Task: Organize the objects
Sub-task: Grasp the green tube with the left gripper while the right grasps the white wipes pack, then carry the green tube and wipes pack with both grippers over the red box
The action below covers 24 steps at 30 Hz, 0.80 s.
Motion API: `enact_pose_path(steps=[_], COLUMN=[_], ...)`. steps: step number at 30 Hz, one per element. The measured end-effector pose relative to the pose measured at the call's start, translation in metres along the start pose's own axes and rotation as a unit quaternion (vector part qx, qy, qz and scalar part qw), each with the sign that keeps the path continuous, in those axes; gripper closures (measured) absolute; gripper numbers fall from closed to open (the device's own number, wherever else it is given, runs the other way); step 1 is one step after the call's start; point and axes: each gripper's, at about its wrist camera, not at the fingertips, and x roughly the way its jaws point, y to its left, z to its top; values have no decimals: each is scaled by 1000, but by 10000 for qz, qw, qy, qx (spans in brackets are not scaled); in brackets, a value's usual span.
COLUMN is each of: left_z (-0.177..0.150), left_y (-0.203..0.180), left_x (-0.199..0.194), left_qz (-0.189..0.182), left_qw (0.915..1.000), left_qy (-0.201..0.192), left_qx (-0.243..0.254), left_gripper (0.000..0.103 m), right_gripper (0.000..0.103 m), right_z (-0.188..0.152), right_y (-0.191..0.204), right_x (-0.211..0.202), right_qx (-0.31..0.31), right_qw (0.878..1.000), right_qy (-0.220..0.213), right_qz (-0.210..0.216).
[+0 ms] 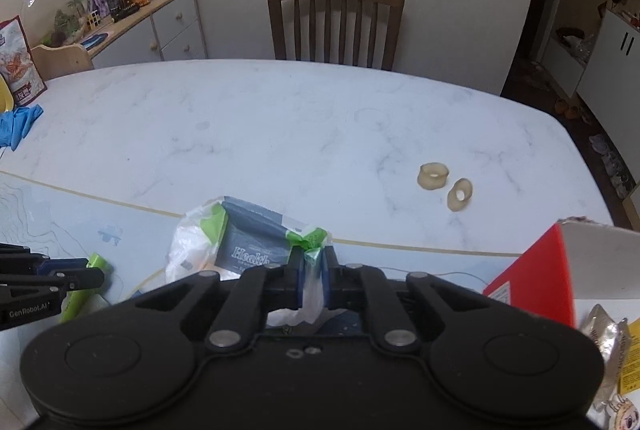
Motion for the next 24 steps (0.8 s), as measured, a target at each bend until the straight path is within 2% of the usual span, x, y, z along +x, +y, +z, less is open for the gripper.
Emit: enact_pose_path(steps=[14,24], left_z=[17,31], left_y=[-4,-51], left_x=[-44,-77], left_qz=[-239,-654], left_qw=[9996,9975], left_qy=[-151,-189], left_qx=[-6,211], left_gripper=[88,88], right_gripper=[96,96], right_z=[10,-7], right_y=[-27,-72], right_x=[-71,-117], right_qx=[255,394], right_qw=[9981,9961], right_qy=[-550,-782], right_qz=[72,-71])
